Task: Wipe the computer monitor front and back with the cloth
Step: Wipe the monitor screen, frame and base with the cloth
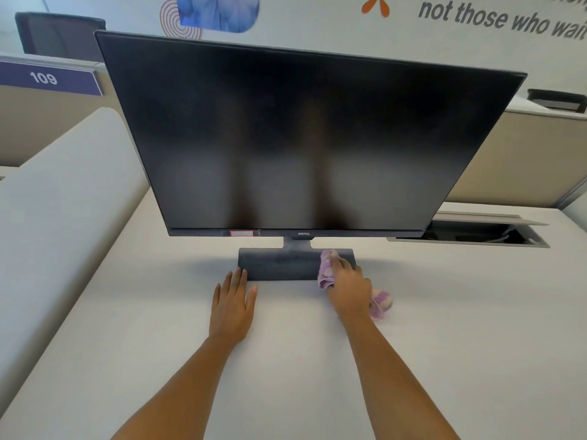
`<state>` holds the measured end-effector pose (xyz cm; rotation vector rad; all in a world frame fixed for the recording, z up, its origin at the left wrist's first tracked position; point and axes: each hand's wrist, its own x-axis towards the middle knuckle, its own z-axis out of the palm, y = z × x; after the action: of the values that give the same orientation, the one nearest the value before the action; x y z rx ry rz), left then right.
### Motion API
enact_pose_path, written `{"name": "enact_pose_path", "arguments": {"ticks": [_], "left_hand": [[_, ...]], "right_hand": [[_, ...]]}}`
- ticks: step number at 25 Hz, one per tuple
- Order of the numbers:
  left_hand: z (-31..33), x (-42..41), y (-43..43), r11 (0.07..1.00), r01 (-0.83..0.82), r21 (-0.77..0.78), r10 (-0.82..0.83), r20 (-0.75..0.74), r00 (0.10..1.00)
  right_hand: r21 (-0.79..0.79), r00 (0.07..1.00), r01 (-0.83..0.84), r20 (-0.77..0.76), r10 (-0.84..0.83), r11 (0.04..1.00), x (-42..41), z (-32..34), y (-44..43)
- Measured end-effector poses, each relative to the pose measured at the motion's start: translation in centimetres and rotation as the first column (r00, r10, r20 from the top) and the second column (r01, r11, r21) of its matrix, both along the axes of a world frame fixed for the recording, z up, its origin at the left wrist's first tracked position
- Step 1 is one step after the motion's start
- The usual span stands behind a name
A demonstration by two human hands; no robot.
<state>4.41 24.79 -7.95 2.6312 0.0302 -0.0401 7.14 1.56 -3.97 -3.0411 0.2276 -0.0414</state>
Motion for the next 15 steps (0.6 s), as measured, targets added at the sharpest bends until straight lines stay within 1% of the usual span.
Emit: {"name": "enact_pose_path", "arguments": {"ticks": [3, 6, 10, 15], "left_hand": [[1.0, -0.3, -1.0, 0.999, 0.025, 0.048, -0.026, 0.01, 1.0], [2.0, -1.0, -2.0, 0.992, 0.054, 0.118, -0.058, 0.025, 0.998], [3.2, -2.7, -3.7, 0.985, 0.063, 0.163, -0.067, 0.024, 0.997], [4.7, -4.8, -6.0, 0.983, 0.057, 0.176, -0.064, 0.034, 0.997]], "right_hand": [[0.054, 0.992, 0.108, 0.062, -0.112, 0.993, -1.5, 0.7, -2.1], [0.061, 0.976, 0.158, 0.142, -0.165, 0.986, -3.3, 1.5, -4.8], [-0.027, 0.965, 0.184, 0.196, -0.175, 0.983, -6.1, 2.8, -8.6], [-0.192, 0.956, 0.284, 0.137, -0.261, 0.94, -10.7, 3.9, -13.6]]}}
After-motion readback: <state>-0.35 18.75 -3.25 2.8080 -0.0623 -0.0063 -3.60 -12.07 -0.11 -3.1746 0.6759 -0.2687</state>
